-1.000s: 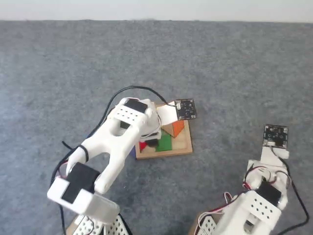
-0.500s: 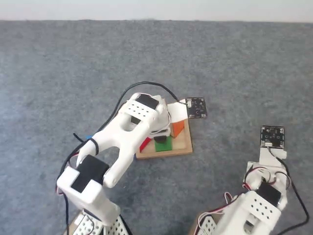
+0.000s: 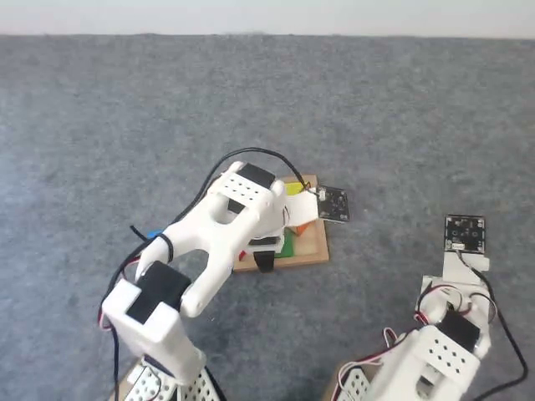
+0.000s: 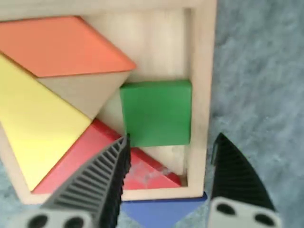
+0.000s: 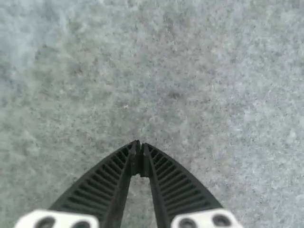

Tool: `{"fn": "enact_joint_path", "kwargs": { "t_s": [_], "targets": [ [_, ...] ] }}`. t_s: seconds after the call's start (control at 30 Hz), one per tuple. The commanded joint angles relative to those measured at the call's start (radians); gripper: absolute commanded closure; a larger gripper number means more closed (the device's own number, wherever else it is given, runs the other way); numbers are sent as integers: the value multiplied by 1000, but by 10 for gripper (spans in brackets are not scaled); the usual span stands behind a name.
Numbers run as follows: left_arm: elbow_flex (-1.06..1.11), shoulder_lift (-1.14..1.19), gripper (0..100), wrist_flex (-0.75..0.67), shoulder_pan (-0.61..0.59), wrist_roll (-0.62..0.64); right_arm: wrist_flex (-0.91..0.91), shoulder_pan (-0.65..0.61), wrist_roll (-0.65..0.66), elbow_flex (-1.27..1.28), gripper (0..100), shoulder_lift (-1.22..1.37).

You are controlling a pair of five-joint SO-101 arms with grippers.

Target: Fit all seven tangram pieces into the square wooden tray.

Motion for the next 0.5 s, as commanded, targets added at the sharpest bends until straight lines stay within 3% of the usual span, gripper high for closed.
{"fn": "enact_joint_path", "kwargs": {
  "t_s": [0.0,0.47],
  "targets": [
    [-1,15,728,-38,-5,-17,-27,8,8,-5,991,-16],
    [-41,35,735,-35,60,-35,-47,8,6,6,991,-16]
  ]
}}
